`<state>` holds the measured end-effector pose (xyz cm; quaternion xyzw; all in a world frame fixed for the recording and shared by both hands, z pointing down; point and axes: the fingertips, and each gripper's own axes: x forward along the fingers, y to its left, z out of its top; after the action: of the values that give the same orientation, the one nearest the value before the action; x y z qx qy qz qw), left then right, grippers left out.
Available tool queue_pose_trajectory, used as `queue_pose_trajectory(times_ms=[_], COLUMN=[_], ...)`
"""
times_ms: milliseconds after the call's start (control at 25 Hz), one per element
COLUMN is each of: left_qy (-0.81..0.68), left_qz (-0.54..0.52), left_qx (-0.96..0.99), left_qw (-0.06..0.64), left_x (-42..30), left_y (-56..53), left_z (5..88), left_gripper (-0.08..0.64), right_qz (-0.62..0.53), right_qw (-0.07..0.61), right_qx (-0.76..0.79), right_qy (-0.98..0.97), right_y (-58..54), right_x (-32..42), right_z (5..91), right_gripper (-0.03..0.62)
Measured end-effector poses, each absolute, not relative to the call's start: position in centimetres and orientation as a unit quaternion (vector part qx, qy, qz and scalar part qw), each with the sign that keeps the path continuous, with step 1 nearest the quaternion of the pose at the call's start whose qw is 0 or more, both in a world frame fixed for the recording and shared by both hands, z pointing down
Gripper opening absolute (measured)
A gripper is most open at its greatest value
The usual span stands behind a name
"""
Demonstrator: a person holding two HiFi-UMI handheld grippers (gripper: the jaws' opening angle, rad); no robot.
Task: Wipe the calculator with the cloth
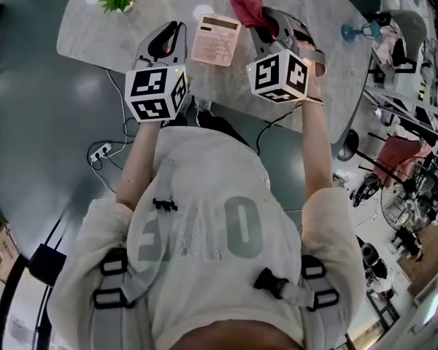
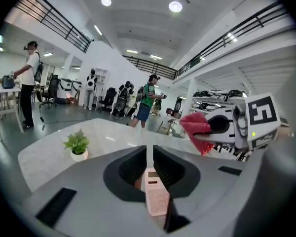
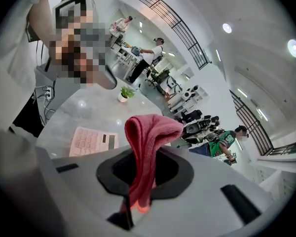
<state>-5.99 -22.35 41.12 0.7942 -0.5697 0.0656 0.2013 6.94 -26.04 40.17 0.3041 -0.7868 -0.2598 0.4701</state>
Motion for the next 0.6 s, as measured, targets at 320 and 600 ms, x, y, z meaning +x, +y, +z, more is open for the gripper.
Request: queue_pose_trajectory(times_ms=[320,600], left_qy=[-0.521,-0.495], left_qz=[0.162,0.217], left_qx=[0.787,0.773], left_qw=[0.288,0.332], left_x=[-3.9,-3.0], left_y=[-20.1,-18.8], left_z=[49.5,53.7], left_gripper=[0.155,0.249], right_qz=[-0.255,-0.249], right_qw=[0.470,0.474], right_qx=[0.313,0.318], right_qy=[-0.785,-0.782], right_y=[-25.5,-25.0], right_x=[7.4,8.1], right_z=[40.1,40.2], right_gripper=[0.055,0.055])
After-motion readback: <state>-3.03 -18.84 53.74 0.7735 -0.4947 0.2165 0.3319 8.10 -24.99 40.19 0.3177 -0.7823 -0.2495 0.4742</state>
